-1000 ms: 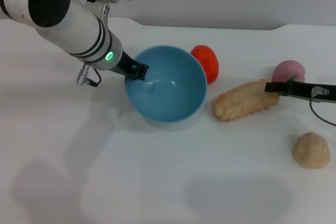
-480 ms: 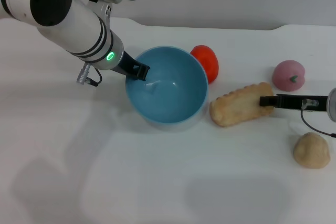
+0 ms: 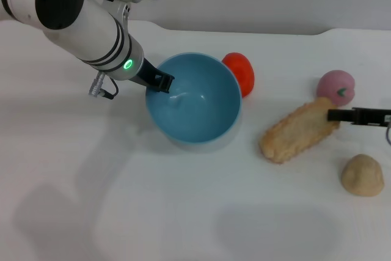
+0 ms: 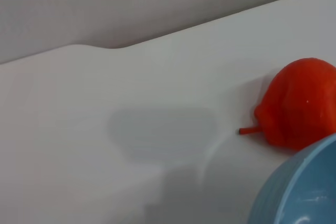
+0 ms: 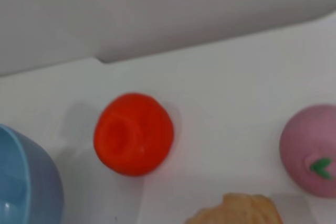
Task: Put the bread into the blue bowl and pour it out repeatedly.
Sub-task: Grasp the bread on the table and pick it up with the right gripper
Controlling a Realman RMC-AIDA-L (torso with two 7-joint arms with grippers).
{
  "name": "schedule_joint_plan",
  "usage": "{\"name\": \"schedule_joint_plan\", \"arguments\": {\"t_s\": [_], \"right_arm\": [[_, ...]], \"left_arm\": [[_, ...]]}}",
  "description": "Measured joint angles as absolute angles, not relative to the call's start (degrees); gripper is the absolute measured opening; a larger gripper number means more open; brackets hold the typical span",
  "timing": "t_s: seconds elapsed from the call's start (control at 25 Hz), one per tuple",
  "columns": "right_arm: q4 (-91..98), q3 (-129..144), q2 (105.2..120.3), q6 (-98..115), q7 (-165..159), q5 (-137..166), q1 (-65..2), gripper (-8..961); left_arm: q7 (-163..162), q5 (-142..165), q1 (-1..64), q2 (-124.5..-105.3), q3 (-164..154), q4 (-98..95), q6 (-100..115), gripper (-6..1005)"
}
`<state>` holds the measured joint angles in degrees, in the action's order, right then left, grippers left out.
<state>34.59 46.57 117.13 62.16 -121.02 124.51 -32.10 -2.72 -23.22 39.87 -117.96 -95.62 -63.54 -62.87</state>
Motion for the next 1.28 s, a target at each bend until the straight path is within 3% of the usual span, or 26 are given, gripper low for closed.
{"name": "schedule_joint_plan", "arguments": {"t_s": [0.36,0.68,0.92,1.28], "right_arm": [[45.29,43.94,117.64,70.37,-120.38,121.24,-29.6,84],[43.28,44.29,117.05,70.24,-119.98,120.3,-30.35,-2],[42.15,44.4,116.99,71.93,-123.49,125.31,-29.83,-1],[40.85,37.81,116.15,74.03,-129.06,125.44,-27.27,279]], "left_arm": [[-2.71,-23.38,40.55,-118.04,-95.65,-62.68,-65.37,0],[-2.82,-23.44,42.53,-118.25,-96.07,-59.61,-67.0,-1],[-2.79,-23.51,42.93,-118.29,-95.68,-59.68,-67.06,-1],[-2.73,-23.56,43.65,-118.25,-95.83,-59.56,-66.28,-1]]}}
